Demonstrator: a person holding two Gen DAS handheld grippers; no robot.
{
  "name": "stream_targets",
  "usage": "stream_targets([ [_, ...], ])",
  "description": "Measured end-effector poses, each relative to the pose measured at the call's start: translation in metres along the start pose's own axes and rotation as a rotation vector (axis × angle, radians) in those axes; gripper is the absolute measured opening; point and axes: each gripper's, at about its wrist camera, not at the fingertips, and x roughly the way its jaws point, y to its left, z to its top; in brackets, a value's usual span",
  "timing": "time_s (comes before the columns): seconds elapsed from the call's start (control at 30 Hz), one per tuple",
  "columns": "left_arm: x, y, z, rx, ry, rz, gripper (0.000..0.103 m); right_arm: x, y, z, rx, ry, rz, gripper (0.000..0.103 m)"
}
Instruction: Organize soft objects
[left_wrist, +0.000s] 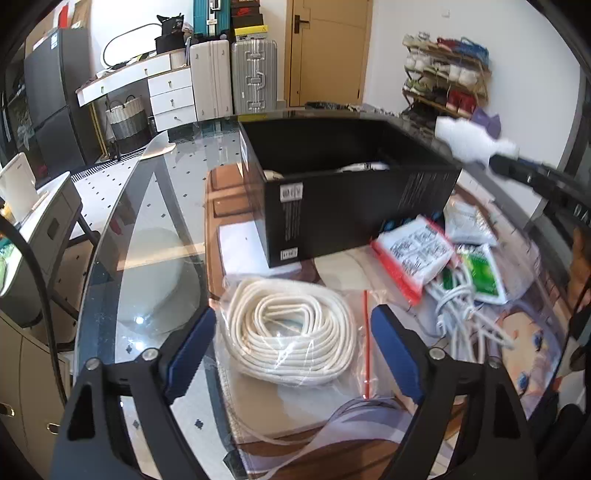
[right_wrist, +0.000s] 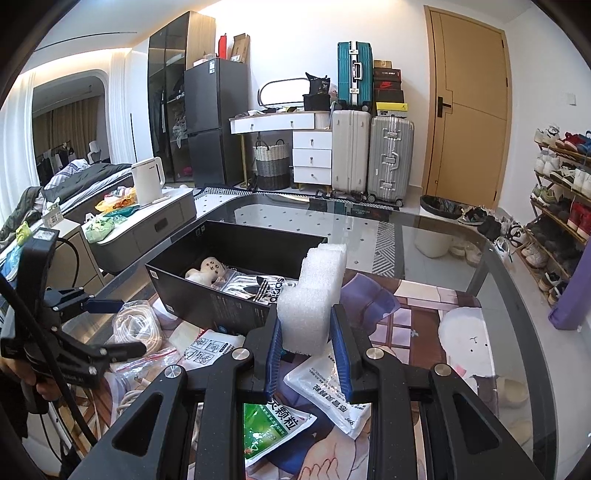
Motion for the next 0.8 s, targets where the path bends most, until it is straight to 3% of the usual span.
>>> stream_targets([
  [0.17, 0.009, -0.006, 0.0, 0.026, 0.041, 0.011, 0.087, 0.002, 0.002, 0.0, -0.005, 0.003, 0.003, 0.025],
  [0.43, 0.008, -0.013, 0.0, 0.06, 0.035, -0.004, 0.057, 0.003, 0.005, 0.002, -0.013, 0.002, 0.01, 0.025],
  [0.8, -0.007, -0.018, 0.001, 0.049, -0.003, 0.001, 0.053, -0.003, 0.007, 0.004, -0.024, -0.014, 0.019, 0.025],
])
